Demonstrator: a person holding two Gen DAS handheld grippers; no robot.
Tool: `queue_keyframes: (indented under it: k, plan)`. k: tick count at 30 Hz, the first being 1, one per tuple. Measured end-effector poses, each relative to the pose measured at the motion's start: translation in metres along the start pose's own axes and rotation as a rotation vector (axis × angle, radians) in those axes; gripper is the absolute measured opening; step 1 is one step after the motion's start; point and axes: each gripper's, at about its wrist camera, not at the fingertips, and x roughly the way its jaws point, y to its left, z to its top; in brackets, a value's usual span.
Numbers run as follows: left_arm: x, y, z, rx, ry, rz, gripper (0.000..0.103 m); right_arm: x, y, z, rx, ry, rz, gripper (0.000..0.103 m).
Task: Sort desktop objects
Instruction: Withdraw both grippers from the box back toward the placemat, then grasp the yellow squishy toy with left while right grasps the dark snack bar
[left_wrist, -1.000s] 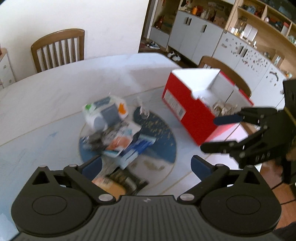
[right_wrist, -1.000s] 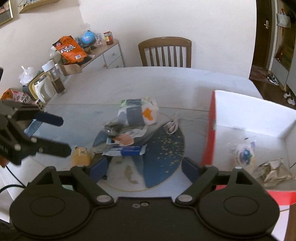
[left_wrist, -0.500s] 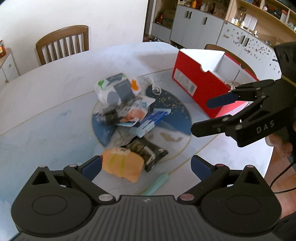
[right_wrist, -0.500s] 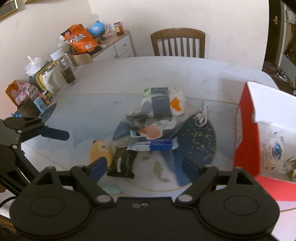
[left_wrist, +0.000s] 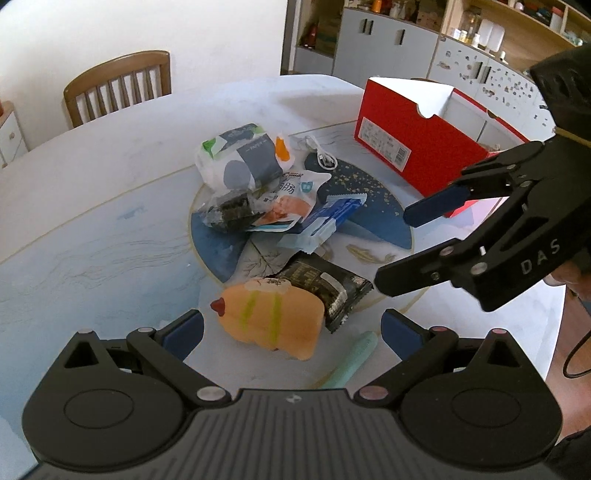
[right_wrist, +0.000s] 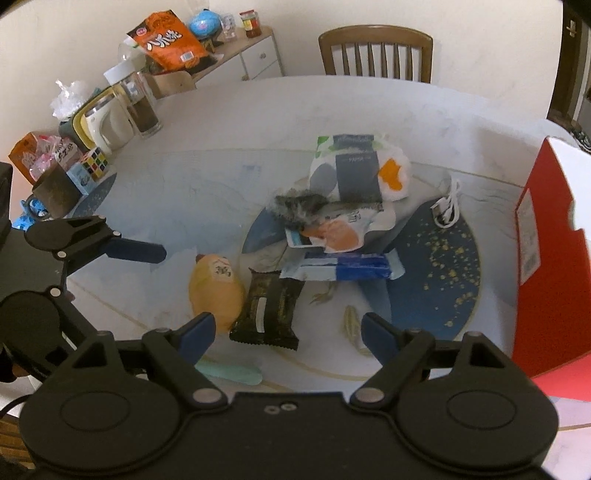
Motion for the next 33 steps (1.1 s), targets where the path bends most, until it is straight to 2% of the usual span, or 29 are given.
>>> queue_keyframes:
  k: [22,26,29,33]
  plan:
    - [0.03,0.025,-0.002,-0.025,-0.025,-0.031,0.101,0.048,-0.005,0.012,0.128,0.028,-0.026,0.076]
    - [0.033,0.026,-0.002,-0.026,-0.027,-0.03,0.097,0.051,-0.006,0.012,0.137,0.029,-0.041,0.075]
    - [0.033,0.027,0.001,-0.023,-0.039,-0.031,0.093,0.05,-0.009,0.011,0.157,0.027,-0.045,0.066]
    - [0.035,0.025,0.003,-0.007,-0.033,-0.043,0.089,0.049,-0.006,0.009,0.131,0.039,-0.023,0.065]
